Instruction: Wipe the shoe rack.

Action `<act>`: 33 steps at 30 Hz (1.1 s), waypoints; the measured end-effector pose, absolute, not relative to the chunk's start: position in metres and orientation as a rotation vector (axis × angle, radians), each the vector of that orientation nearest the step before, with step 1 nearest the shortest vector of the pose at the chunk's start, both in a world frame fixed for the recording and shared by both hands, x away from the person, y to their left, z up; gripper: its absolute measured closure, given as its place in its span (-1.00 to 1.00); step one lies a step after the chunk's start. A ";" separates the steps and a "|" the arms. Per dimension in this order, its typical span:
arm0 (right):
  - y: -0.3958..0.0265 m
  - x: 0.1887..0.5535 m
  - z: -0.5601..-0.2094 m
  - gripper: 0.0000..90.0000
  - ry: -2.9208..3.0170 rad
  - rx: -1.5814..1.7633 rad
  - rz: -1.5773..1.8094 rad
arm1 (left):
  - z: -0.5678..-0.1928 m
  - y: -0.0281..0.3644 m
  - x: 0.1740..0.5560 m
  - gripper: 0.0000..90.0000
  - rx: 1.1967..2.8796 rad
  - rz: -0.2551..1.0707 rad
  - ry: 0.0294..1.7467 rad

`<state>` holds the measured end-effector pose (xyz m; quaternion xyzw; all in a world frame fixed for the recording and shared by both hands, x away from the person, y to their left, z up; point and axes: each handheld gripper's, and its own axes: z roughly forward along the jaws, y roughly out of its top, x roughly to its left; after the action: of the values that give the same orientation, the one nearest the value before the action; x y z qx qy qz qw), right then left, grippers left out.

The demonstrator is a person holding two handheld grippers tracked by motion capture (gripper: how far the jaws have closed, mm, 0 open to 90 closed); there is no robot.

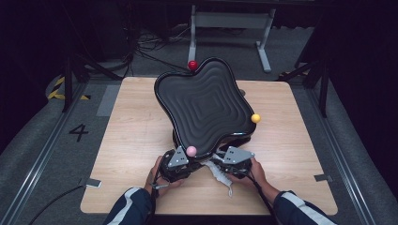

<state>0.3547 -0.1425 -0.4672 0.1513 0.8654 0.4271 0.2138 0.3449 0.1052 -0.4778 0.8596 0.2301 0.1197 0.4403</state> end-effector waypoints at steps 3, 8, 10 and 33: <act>-0.130 0.352 -0.473 0.75 2.403 0.378 1.148 | -0.478 0.105 0.345 0.62 2.138 0.297 0.568; -0.124 0.352 -0.480 0.74 2.395 0.386 1.134 | -0.478 0.106 0.346 0.62 2.140 0.288 0.569; -0.124 0.352 -0.480 0.74 2.385 0.381 1.129 | -0.478 0.105 0.346 0.62 2.136 0.282 0.578; -0.183 0.392 -0.479 0.75 2.266 0.633 1.007 | -0.478 0.106 0.347 0.62 2.139 0.261 0.582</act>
<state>0.3921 -0.1830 -0.4793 0.2370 0.8481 0.3770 0.2870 0.3471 0.1061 -0.4780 0.8609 0.2344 0.1052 0.4391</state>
